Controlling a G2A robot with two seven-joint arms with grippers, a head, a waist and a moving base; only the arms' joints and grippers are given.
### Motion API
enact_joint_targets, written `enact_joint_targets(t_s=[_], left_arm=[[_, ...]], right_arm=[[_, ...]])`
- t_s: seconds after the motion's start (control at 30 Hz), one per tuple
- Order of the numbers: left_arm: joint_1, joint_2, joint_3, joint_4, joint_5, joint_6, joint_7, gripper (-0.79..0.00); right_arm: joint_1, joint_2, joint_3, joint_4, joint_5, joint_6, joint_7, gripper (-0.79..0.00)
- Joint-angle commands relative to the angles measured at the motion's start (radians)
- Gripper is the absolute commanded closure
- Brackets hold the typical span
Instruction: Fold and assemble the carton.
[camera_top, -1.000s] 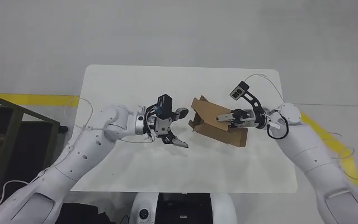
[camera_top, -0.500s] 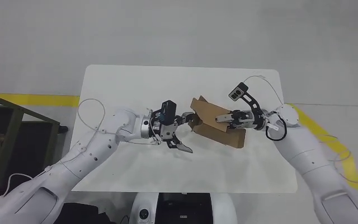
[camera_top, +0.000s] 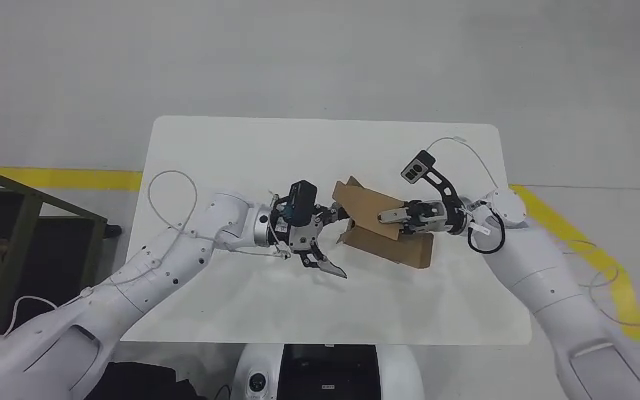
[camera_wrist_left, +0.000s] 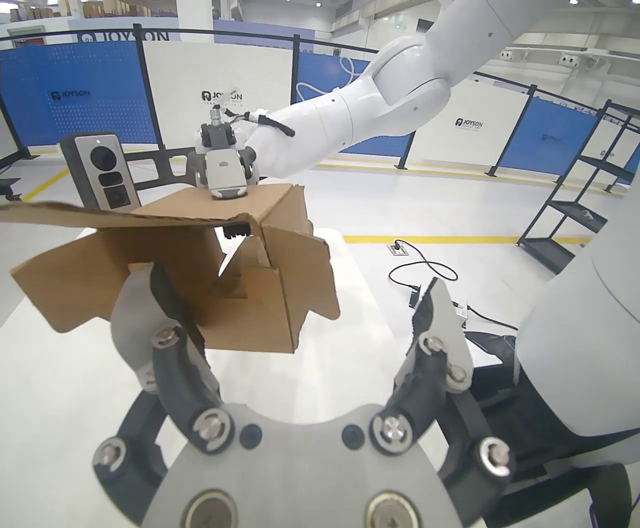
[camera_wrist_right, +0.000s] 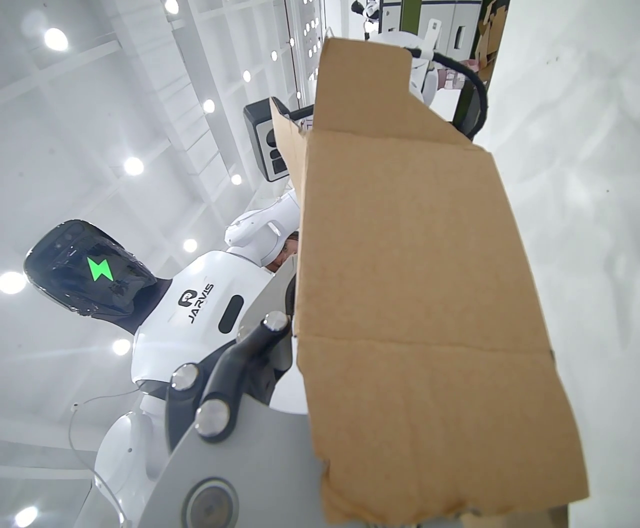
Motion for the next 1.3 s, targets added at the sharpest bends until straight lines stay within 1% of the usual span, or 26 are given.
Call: enact_joint_targets(t_s=[0.0, 0.27, 0.33, 0.37, 0.43, 0.53, 0.6, 0.63, 0.73, 1.0, 1.27], left_arm=[[-0.011, 0.000, 0.015, 0.005, 0.006, 0.000, 0.015, -0.785], [-0.041, -0.001, 0.050, 0.031, 0.002, 0.000, 0.083, -0.785], [-0.046, -0.002, 0.059, 0.035, -0.001, 0.000, 0.098, -0.727], [-0.048, -0.003, 0.063, 0.037, -0.003, 0.000, 0.106, -0.671], [-0.053, -0.004, 0.072, 0.042, -0.005, 0.000, 0.116, -0.533], [-0.060, -0.005, 0.084, 0.049, -0.008, 0.000, 0.129, -0.508], [-0.063, -0.005, 0.092, 0.054, -0.015, 0.000, 0.138, -0.419], [-0.065, -0.005, 0.096, 0.056, -0.018, 0.000, 0.143, -0.394], [-0.071, -0.005, 0.107, 0.063, -0.028, 0.000, 0.161, -0.376], [-0.082, -0.001, 0.136, 0.082, -0.046, 0.000, 0.213, -0.372], [-0.093, 0.005, 0.165, 0.104, -0.070, 0.000, 0.268, -0.326]], right_arm=[[-0.001, 0.000, 0.002, -0.003, 0.000, 0.000, 0.000, 0.000], [-0.012, 0.004, 0.009, -0.020, -0.003, 0.000, 0.000, 0.000], [-0.014, 0.005, 0.009, -0.022, -0.004, 0.000, 0.000, 0.000], [-0.015, 0.005, 0.009, -0.023, -0.004, 0.000, 0.000, 0.000], [-0.015, 0.006, 0.009, -0.024, -0.004, 0.000, 0.000, 0.000], [-0.017, 0.007, 0.009, -0.026, -0.004, 0.000, 0.000, 0.000], [-0.018, 0.008, 0.010, -0.028, -0.004, 0.000, 0.000, 0.000], [-0.018, 0.008, 0.011, -0.029, -0.002, 0.000, 0.000, 0.000], [-0.021, 0.009, 0.012, -0.030, 0.001, 0.000, 0.000, 0.000], [-0.025, 0.010, 0.013, -0.030, 0.004, 0.000, 0.000, 0.000], [-0.034, 0.014, 0.022, -0.038, 0.008, 0.000, 0.000, 0.000]])
